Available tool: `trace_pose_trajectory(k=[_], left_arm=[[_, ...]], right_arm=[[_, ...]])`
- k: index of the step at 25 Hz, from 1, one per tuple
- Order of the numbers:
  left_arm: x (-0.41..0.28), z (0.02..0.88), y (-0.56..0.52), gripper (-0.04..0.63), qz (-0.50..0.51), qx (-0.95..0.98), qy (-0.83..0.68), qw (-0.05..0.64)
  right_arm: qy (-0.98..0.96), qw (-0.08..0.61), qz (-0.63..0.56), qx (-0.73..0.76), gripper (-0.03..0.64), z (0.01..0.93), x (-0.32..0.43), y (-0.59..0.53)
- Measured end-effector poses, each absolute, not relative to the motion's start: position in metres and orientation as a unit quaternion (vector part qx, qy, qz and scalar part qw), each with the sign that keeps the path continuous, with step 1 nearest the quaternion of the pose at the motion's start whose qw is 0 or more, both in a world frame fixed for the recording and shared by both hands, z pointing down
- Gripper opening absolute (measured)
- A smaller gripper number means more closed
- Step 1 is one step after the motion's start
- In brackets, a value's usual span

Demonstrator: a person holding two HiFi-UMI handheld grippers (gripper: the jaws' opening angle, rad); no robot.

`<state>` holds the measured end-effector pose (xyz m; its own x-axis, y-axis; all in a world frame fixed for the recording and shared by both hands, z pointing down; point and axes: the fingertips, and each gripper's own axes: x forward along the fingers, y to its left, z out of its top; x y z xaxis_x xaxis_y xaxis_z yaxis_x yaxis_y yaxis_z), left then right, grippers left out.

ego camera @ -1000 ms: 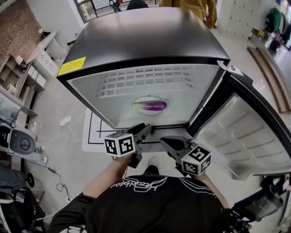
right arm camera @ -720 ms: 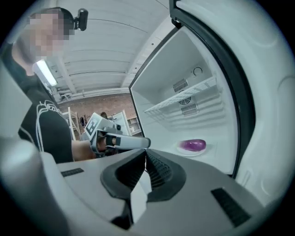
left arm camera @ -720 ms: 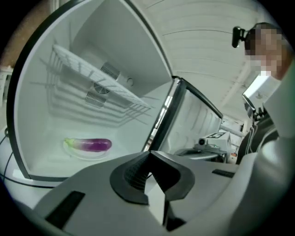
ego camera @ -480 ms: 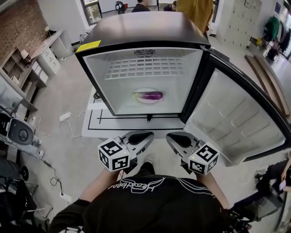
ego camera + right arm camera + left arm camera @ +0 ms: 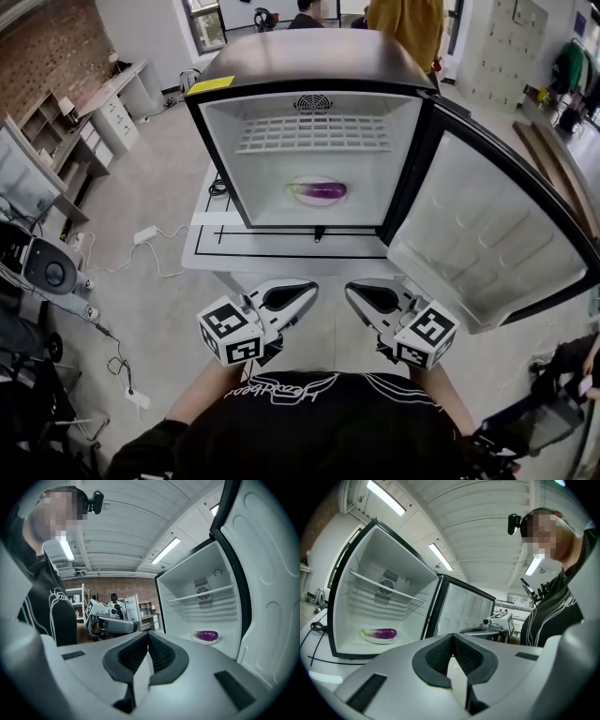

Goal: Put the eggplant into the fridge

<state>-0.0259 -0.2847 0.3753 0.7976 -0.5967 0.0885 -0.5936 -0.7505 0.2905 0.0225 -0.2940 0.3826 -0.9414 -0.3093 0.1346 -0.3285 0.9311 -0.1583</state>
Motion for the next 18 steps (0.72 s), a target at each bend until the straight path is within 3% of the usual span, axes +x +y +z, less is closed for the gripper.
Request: trace_pose_trajectory(k=[18], left_arm=[[-0.069,0.358,-0.198,0.008,0.006,0.943,-0.302,0.138]], right_arm=[[-0.973,0.071,0.072,0.209,0.008,0.374,-0.016,-0.195]])
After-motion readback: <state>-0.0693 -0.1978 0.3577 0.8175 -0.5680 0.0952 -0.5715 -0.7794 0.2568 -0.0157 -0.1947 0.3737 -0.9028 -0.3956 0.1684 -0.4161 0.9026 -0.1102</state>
